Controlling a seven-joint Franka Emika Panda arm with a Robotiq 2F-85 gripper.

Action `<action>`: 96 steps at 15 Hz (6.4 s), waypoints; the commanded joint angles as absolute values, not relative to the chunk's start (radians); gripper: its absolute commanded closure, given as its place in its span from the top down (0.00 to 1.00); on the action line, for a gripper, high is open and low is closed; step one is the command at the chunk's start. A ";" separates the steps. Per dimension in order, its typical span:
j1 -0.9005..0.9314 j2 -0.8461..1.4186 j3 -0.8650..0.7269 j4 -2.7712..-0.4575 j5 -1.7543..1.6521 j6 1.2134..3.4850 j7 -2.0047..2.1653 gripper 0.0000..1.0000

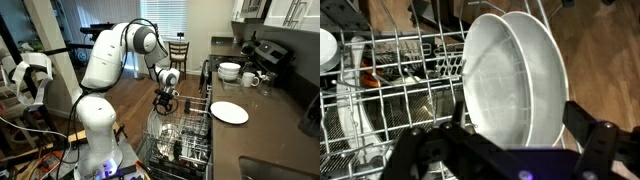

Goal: Pick up the plate from the kitchen plates holder and put it on top of the other plate on the shelf

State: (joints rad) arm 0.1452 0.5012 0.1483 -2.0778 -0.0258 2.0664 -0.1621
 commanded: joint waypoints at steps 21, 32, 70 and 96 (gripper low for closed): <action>0.139 0.541 0.151 -2.083 -0.066 2.172 -0.196 0.64; 0.129 0.545 0.160 -2.072 -0.045 2.143 -0.212 0.18; 0.327 0.343 0.177 -2.024 -0.390 1.879 0.189 0.02; 0.407 0.343 0.203 -2.046 -1.003 1.521 1.023 0.02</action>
